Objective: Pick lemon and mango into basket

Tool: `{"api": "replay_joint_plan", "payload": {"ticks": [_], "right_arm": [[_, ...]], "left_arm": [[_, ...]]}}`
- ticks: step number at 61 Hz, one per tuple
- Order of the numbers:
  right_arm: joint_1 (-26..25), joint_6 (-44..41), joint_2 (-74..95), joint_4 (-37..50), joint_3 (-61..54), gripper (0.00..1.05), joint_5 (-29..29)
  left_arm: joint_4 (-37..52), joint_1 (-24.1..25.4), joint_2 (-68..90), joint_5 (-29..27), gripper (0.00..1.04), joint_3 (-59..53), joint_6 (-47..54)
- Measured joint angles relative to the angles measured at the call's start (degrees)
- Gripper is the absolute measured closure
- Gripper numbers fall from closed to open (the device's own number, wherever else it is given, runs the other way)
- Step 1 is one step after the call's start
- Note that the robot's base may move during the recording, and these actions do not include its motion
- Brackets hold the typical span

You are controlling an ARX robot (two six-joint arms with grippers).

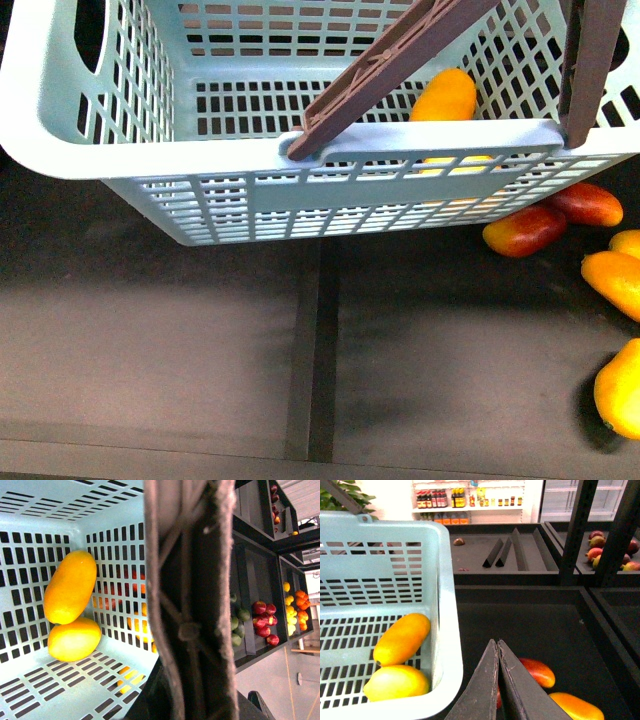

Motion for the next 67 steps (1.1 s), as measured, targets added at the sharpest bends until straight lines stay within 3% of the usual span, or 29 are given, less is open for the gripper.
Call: {"api": "replay_joint_plan", "payload": {"ticks": [25, 31, 67], "right_arm": [[0.0, 0.0, -14.2, -8.2, -6.1, 1.03, 0.0], [0.0, 0.0, -15.5, -6.6, -8.5, 1.03, 0.0], [0.0, 0.0, -36.8, -26.6, -8.6, 1.03, 0.0]], "left_arm": [[0.0, 0.0, 0.0, 0.1, 1.0, 0.0, 0.0], [0.0, 0.0, 0.0, 0.1, 1.0, 0.0, 0.0], [0.0, 0.0, 0.0, 0.1, 1.0, 0.0, 0.0]]}}
